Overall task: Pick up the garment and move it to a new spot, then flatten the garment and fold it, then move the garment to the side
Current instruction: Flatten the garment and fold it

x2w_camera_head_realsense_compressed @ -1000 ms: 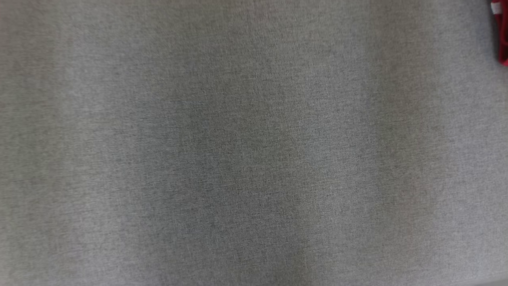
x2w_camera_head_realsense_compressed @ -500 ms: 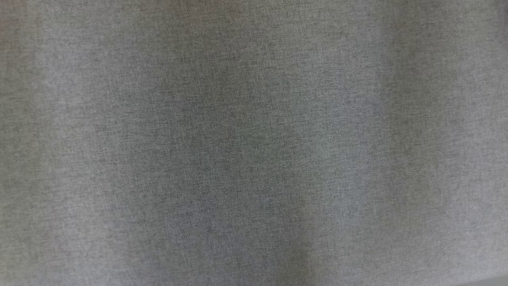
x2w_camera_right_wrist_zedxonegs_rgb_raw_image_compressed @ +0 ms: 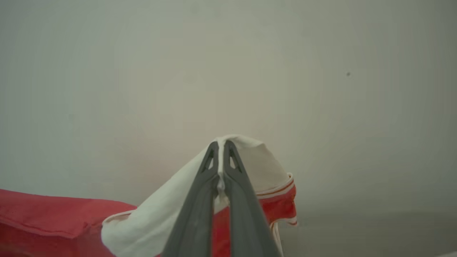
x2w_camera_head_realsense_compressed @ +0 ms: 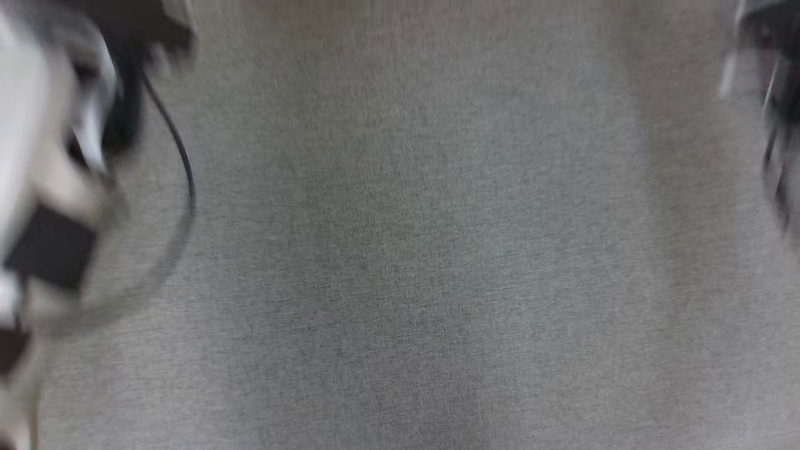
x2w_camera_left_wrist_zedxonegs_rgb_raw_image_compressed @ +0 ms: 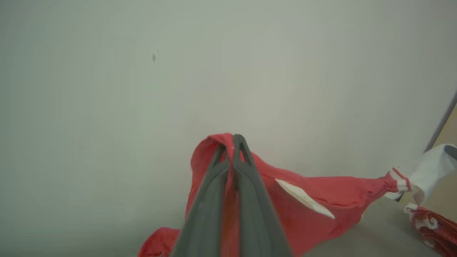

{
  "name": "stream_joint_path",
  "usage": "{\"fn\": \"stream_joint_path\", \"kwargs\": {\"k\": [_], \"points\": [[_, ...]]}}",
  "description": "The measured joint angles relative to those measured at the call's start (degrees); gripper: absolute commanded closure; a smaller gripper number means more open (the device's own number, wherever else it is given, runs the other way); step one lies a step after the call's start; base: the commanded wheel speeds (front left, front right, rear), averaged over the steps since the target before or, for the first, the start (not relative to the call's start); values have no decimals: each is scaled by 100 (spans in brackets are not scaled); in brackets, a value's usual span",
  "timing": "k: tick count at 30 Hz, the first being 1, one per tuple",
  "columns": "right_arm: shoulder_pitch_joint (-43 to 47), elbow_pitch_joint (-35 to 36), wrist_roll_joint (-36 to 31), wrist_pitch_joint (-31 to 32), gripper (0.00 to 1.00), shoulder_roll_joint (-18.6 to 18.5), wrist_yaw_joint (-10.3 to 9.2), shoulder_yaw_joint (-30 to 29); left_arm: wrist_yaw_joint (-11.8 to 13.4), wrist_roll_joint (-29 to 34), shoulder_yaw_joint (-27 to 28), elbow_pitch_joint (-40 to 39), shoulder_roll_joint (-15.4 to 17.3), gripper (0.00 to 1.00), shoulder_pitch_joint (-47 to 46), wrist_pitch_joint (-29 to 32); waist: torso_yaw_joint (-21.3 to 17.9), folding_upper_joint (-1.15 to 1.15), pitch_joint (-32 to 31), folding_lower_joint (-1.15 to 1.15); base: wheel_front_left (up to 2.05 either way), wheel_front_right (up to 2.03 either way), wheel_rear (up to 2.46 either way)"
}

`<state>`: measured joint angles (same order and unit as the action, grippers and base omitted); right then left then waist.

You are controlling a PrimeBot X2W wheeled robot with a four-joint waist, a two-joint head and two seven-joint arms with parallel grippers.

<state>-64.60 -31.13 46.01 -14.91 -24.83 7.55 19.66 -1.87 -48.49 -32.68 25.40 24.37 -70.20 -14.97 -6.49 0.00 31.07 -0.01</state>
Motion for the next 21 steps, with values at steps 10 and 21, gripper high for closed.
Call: {"fn": "stream_joint_path", "kwargs": {"k": [10, 21], "points": [[3479, 1959, -219, 253, 100, -19, 0, -733, 1005, 70, 722, -2491, 432, 100, 3629, -7, -33, -1, -705, -1, 0, 0, 0], [6343, 3241, -725, 1035, 100, 1055, 0, -1582, 1072, 102, 1096, -2993, -27, 100, 6032, -8, 31, -1, -1373, 0, 0, 0, 0]]}}
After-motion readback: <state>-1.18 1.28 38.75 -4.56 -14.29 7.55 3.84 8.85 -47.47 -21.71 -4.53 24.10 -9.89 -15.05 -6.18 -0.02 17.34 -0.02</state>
